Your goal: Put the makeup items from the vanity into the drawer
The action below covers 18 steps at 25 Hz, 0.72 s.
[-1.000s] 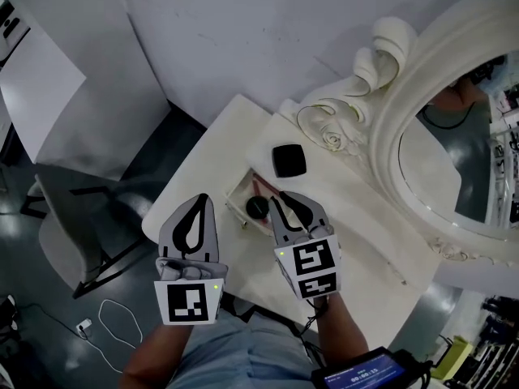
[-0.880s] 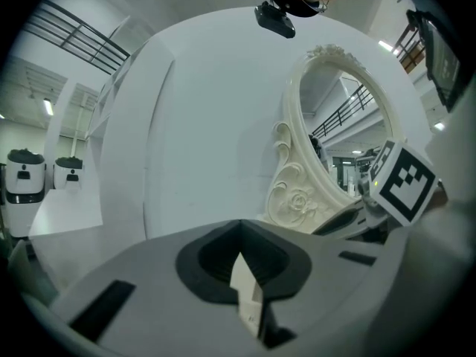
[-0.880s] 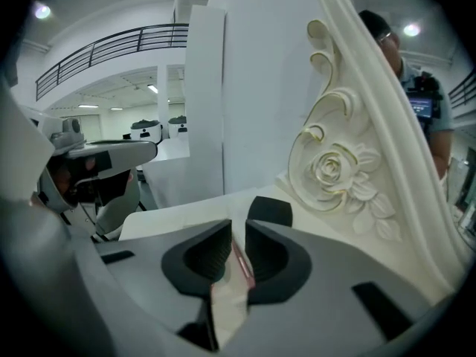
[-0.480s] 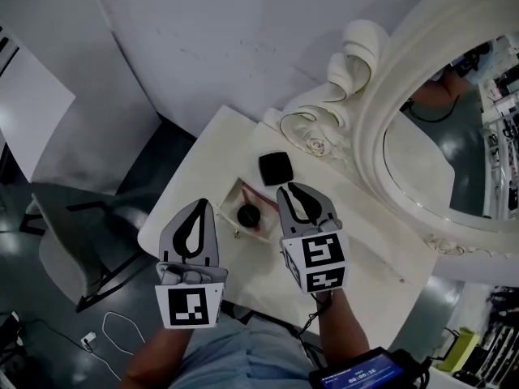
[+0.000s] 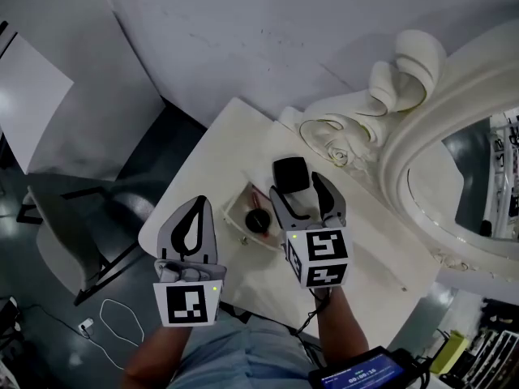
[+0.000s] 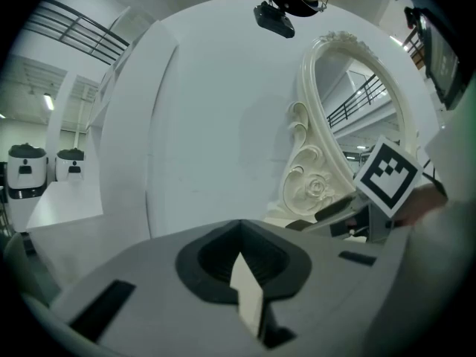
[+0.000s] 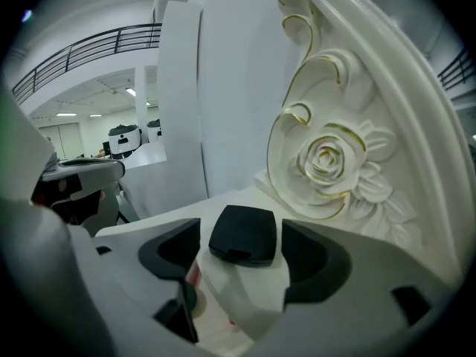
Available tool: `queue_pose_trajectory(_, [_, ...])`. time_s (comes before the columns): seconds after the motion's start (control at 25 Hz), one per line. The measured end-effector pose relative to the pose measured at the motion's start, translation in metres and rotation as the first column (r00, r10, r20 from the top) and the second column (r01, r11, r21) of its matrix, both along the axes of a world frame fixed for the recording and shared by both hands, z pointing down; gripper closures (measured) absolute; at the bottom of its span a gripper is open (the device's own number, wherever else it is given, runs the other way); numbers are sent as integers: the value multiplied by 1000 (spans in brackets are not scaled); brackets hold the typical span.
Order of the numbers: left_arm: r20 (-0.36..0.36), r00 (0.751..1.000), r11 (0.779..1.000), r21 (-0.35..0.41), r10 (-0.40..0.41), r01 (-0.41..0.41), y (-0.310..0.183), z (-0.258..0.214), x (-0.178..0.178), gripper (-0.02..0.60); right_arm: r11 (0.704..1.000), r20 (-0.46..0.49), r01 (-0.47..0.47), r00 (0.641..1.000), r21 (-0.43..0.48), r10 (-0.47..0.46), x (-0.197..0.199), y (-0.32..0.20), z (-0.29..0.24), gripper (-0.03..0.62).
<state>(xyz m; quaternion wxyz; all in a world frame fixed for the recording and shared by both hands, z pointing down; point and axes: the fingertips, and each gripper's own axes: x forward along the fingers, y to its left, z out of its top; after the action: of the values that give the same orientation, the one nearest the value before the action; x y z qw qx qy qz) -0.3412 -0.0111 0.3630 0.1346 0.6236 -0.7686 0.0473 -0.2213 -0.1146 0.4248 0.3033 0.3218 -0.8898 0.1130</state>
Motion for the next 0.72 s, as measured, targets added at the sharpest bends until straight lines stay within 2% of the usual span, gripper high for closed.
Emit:
queue_pose_trajectory(0.36, [-12, 1000, 999, -31, -26, 26, -5, 13, -11, 583, 999, -44, 17, 999, -32, -18, -7, -5, 17, 253])
queue_pose_trajectory(0.72, [-5, 999, 999, -21, -33, 33, -2, 8, -14, 583, 999, -58, 21, 998, -28, -23, -6, -3, 17, 269])
